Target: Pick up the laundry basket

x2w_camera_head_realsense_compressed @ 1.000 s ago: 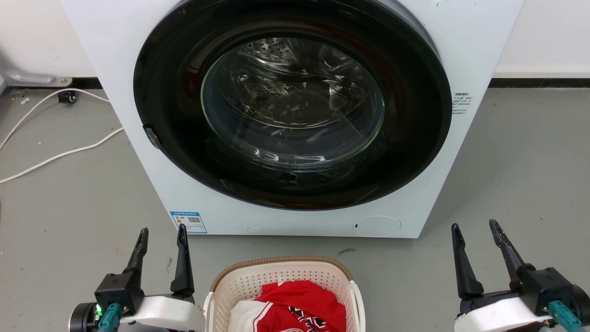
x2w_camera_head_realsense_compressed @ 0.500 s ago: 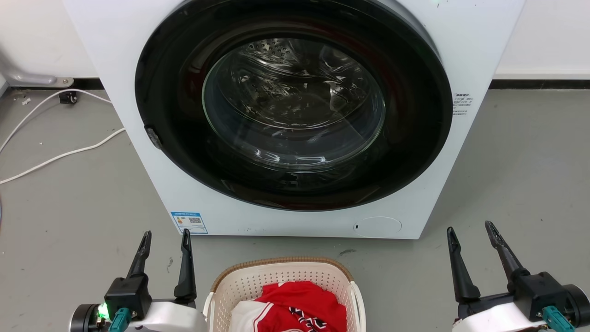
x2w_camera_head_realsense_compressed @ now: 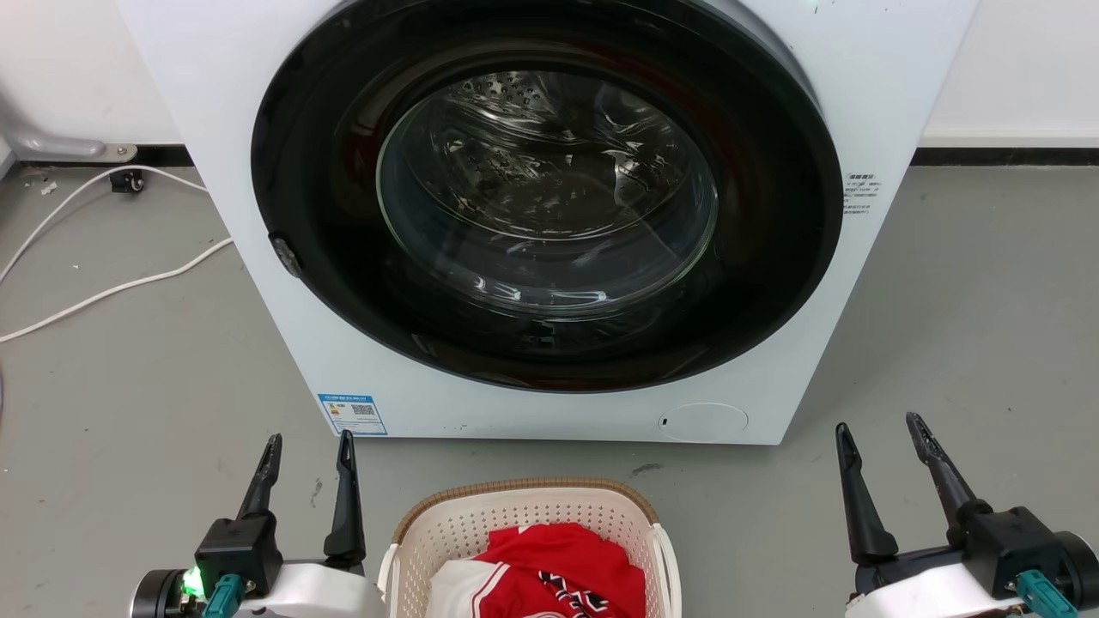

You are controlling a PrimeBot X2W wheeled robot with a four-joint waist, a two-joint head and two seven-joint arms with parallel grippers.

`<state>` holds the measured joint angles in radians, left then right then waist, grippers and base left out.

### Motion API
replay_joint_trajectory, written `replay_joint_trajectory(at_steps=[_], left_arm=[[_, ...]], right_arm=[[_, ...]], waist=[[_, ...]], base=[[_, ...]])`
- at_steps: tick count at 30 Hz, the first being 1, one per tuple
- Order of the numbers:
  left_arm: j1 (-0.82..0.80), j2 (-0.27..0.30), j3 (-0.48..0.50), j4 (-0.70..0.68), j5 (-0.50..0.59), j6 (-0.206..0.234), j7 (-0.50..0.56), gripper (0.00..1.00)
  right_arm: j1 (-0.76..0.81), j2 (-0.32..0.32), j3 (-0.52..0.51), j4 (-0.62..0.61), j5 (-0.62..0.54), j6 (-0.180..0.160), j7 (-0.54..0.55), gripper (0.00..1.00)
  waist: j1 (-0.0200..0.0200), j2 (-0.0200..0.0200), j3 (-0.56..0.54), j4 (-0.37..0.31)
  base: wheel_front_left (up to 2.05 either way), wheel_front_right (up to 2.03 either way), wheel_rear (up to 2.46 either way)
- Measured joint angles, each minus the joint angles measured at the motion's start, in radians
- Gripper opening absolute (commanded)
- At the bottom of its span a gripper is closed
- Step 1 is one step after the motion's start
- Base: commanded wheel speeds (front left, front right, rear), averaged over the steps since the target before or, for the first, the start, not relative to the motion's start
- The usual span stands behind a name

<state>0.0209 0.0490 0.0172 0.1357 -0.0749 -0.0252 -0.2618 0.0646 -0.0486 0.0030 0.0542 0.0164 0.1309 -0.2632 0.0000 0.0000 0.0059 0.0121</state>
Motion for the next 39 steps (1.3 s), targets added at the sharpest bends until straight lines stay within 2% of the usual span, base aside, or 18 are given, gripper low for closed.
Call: replay_joint_trajectory(at_steps=[14, 18, 25, 30, 39], left_arm=[[0.001, 0.0, 0.007, 0.011, 0.0, 0.002, -0.001, 1.0], [-0.007, 0.0, 0.027, 0.058, -0.009, -0.001, -0.001, 1.0], [-0.049, 0.0, 0.055, 0.166, -0.009, -0.021, -0.001, 1.0], [-0.125, 0.008, 0.081, 0.285, 0.0, -0.051, -0.001, 1.0], [-0.249, 0.03, 0.09, 0.472, 0.008, -0.075, -0.001, 1.0]], right_arm=[[0.0, 0.0, 0.01, -0.001, 0.011, 0.0, 0.0, 1.0], [-0.008, -0.001, 0.059, 0.026, 0.027, 0.0, 0.0, 1.0], [-0.065, -0.001, 0.141, 0.118, 0.022, 0.0, 0.0, 1.0], [-0.163, -0.001, 0.189, 0.235, -0.009, 0.0, 0.0, 1.0], [-0.321, -0.002, 0.245, 0.502, -0.036, 0.0, 0.0, 1.0]], waist=[[0.0, 0.0, 0.006, -0.004], [0.0, 0.0, 0.019, -0.001], [0.0, 0.0, 0.055, 0.005], [0.0, 0.0, 0.121, 0.008], [0.0001, 0.0, 0.25, 0.012]], base=[[0.0, 0.0, 0.0], [0.0, 0.0, 0.0], [0.0, 0.0, 0.0], [0.0, 0.0, 0.0], [0.0, 0.0, 0.0]])
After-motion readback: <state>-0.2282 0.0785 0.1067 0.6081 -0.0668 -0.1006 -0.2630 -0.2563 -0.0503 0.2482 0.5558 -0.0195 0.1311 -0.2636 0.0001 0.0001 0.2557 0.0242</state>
